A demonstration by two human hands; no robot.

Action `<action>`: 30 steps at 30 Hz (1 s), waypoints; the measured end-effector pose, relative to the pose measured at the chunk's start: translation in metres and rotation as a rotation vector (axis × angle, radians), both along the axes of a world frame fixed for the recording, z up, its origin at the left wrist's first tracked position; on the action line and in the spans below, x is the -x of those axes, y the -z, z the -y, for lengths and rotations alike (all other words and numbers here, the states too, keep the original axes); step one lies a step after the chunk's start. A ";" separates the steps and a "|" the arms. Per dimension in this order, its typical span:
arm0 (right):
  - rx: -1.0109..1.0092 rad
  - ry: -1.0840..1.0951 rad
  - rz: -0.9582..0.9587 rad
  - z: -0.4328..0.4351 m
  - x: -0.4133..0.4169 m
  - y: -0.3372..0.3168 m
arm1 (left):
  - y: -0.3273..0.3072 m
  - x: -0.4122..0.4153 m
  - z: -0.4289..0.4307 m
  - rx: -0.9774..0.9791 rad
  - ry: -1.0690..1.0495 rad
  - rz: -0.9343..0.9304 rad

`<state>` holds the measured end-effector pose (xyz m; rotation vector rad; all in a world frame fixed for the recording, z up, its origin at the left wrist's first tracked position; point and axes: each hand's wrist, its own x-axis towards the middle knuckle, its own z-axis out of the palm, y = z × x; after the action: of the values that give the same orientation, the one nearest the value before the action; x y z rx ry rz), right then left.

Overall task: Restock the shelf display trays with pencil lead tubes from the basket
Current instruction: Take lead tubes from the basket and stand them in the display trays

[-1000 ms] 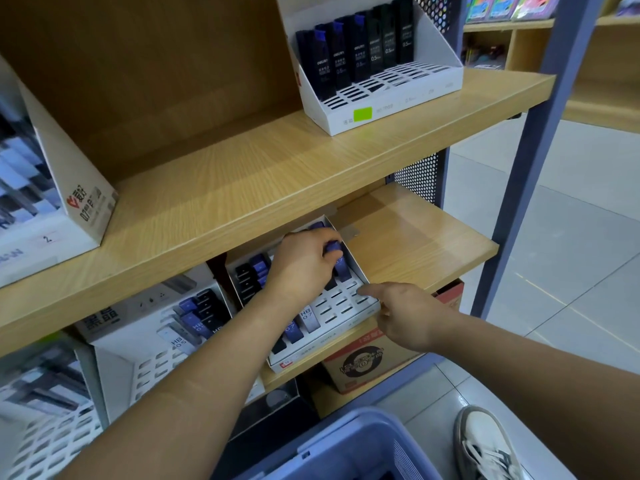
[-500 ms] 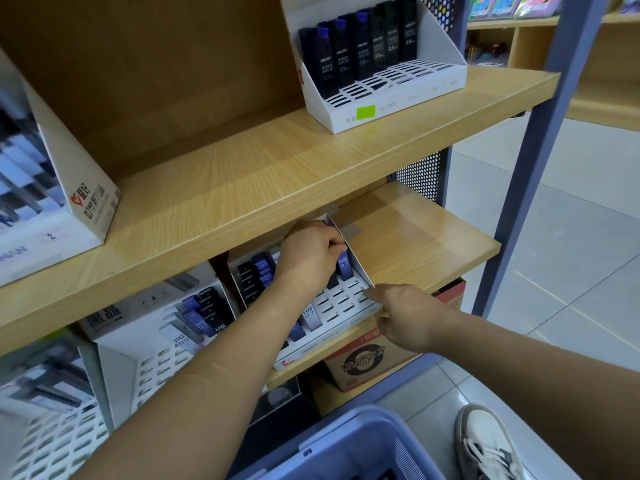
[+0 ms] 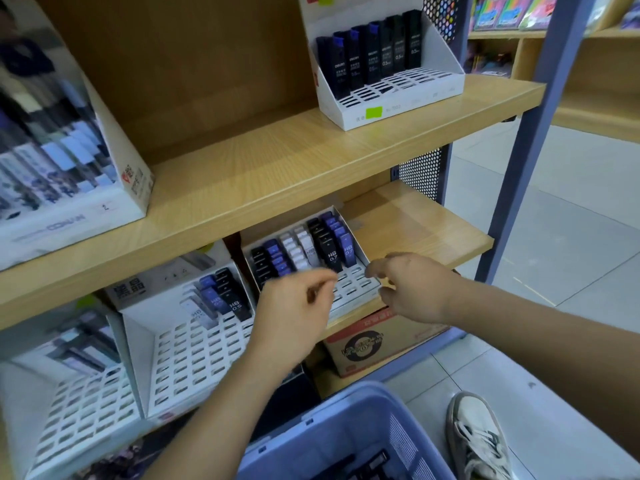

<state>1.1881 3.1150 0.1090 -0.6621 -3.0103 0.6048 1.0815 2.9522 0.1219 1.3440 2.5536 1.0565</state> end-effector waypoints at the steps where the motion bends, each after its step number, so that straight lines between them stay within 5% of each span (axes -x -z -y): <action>1: 0.016 -0.014 -0.007 0.005 -0.003 -0.005 | 0.007 -0.004 0.015 0.012 -0.015 0.046; 7: 0.031 -0.245 0.217 0.060 -0.024 0.013 | 0.070 -0.025 0.099 0.257 -0.008 0.196; 16: 0.052 -0.362 0.642 0.131 -0.061 0.182 | 0.225 -0.047 0.207 0.679 -0.139 0.371; 20: 0.171 -0.276 0.626 0.146 -0.066 0.248 | 0.280 -0.051 0.231 0.752 -0.163 0.499; 30: 0.169 -0.252 0.613 0.187 -0.022 0.335 | 0.349 -0.045 0.212 0.890 -0.284 0.409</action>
<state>1.2103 2.9278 -0.2255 -0.5579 -3.6856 0.7970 1.1262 2.7400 -0.2272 0.4883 2.4143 0.0952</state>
